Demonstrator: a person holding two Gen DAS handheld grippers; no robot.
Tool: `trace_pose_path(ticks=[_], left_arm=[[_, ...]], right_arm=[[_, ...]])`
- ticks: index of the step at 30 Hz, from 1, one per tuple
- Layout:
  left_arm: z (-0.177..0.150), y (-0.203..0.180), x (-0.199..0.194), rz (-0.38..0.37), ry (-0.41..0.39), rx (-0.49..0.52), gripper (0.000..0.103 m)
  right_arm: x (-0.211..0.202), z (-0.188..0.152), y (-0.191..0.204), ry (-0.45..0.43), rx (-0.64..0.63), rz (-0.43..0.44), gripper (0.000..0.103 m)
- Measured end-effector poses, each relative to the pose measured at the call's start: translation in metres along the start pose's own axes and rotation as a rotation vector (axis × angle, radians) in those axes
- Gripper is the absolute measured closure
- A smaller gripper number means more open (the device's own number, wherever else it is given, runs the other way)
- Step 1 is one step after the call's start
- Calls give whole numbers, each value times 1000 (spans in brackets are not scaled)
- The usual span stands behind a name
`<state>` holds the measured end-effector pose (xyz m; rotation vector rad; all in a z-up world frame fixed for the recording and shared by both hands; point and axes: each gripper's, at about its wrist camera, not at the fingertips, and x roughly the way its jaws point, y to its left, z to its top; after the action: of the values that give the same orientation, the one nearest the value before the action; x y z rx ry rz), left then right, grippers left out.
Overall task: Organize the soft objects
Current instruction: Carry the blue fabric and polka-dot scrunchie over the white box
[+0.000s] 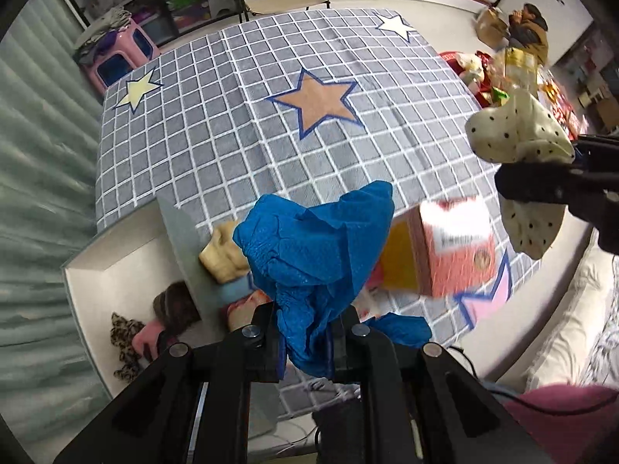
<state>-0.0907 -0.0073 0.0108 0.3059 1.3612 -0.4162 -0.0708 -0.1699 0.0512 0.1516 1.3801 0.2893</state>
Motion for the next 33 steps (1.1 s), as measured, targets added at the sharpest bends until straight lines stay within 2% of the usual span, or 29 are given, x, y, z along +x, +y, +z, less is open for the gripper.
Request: trace_pose_path(ticks=[5, 10, 22, 33], left_arm=[[-21, 5, -10, 0, -19, 16, 87], [-33, 13, -16, 10, -43, 17, 87], [-63, 66, -23, 22, -66, -111, 87], [-89, 96, -23, 30, -62, -188, 87]], right_arm=[[7, -19, 24, 40, -6, 4, 74], [16, -24, 48, 66, -29, 15, 74], [34, -16, 112, 93, -153, 14, 74], [48, -13, 152, 118, -233, 21, 74]])
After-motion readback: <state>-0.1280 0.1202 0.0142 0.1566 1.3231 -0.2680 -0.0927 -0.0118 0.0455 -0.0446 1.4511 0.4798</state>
